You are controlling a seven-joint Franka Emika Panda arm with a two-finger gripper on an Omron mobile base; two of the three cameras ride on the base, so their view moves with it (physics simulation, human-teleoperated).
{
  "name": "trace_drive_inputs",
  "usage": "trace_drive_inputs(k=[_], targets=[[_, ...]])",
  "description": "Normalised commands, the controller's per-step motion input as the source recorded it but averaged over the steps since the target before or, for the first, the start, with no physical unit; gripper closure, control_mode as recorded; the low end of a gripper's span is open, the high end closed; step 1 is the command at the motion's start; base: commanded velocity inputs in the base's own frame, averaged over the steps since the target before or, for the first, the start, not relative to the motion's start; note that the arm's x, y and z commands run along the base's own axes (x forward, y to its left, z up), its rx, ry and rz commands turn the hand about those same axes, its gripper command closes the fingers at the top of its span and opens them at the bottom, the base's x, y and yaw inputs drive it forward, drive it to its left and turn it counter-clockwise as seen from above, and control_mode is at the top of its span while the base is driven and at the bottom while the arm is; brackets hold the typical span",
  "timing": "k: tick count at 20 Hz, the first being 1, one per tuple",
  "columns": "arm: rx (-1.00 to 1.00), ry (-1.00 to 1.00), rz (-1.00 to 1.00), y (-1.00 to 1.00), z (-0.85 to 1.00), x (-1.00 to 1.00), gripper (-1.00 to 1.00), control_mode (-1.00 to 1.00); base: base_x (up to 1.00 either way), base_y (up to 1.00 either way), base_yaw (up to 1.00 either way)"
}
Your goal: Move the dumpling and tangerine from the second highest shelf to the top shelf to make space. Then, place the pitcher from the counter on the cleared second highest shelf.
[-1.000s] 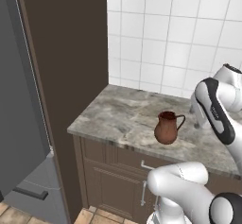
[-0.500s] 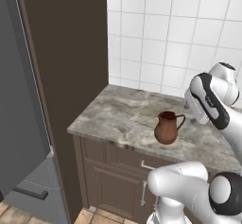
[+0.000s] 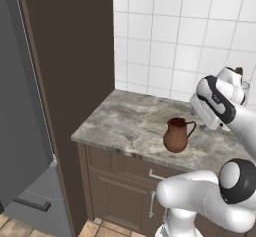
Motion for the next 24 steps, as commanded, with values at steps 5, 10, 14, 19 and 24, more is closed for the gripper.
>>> trace_drive_inputs(k=[5,10,14,19,24], targets=[[0.00,0.00,0.10,-0.02,-0.19,0.31,-1.00,-1.00,0.00,0.00,0.00],[0.00,0.00,0.01,0.00,-0.10,0.09,-1.00,-1.00,0.00,0.00,0.00],[0.02,0.00,0.00,0.00,-0.16,0.00,-1.00,-1.00,0.00,0.00,0.00],[0.10,0.00,-0.05,0.00,-0.23,0.00,-1.00,-1.00,0.00,0.00,0.00],[0.13,0.00,-0.07,0.00,-0.14,0.07,-1.00,-1.00,0.00,0.00,0.00]])
